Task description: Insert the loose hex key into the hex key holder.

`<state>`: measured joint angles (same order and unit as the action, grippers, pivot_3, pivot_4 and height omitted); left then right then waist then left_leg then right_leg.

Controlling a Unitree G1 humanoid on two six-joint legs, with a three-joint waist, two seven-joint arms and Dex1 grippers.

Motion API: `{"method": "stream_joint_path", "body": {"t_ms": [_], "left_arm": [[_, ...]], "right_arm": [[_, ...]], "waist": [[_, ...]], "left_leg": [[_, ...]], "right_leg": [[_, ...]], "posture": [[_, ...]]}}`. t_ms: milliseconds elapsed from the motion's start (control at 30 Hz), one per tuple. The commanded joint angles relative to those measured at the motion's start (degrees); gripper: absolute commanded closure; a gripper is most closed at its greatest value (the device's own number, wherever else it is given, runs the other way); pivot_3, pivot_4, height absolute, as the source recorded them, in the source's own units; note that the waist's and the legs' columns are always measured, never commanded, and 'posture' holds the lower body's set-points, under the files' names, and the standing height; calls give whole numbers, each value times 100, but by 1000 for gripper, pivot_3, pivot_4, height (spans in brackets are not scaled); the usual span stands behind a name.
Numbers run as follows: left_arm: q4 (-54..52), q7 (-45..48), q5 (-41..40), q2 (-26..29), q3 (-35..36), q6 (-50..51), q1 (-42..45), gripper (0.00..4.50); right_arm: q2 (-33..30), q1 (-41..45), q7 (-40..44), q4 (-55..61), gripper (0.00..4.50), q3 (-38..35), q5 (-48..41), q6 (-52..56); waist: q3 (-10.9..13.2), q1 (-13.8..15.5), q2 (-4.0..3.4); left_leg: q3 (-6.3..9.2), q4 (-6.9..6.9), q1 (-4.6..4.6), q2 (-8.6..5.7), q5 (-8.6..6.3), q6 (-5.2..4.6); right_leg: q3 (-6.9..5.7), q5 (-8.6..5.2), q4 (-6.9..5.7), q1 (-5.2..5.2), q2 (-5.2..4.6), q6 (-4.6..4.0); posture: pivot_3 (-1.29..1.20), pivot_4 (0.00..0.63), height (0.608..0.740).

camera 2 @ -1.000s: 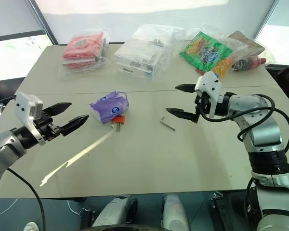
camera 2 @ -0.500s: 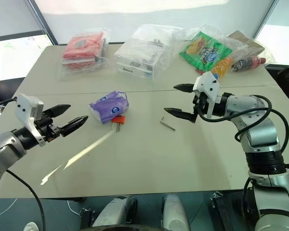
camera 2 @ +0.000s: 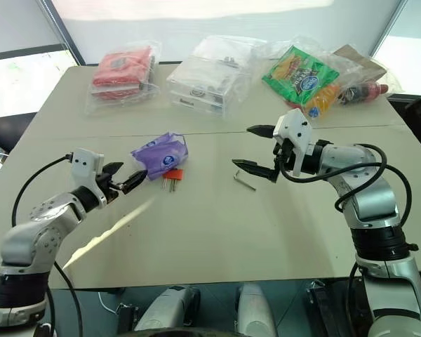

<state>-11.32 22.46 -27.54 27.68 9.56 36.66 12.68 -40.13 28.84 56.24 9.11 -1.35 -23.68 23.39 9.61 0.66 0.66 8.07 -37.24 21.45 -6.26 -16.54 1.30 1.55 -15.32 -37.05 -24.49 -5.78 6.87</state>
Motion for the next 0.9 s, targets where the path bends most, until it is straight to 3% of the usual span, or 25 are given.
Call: {"method": "stream_joint_path", "body": {"t_ms": [33,400,500,733,900], "left_arm": [[260,-64,318,-115,-148,-294,170,62],[1490,-318,1090,-782,-596,-834,789,62],[1645,-338,1133,-903,-602,-787,869,929],[1592,-333,996,-1027,-431,-553,791,4442],[1364,-588,779,-1118,-27,-338,733,4442]], "right_arm": [[10,-33,-96,324,0,-160,-125,25],[12,-87,-200,441,0,-172,-148,75],[4,-98,-218,464,0,-186,-150,79],[3,-149,-252,509,0,-198,-141,67],[18,-165,-264,498,0,-165,-125,38]], "waist": [[0,-4,0],[-1,13,1],[-1,11,1],[-4,8,-1],[-4,-6,0]], "left_leg": [[0,0,1,0,0,0],[0,-8,2,-5,0,0],[0,-8,1,-4,0,0],[0,-10,-1,-4,1,0],[0,-10,-1,-3,0,0]], "right_leg": [[0,0,0,-1,1,0],[-2,2,-2,1,-1,3],[-2,2,-3,1,-1,3],[-1,2,-7,2,-1,4],[-1,2,-7,2,0,4]], "posture": [[0,150,740],[0,150,740],[0,150,740],[0,150,740],[0,150,740]]}}
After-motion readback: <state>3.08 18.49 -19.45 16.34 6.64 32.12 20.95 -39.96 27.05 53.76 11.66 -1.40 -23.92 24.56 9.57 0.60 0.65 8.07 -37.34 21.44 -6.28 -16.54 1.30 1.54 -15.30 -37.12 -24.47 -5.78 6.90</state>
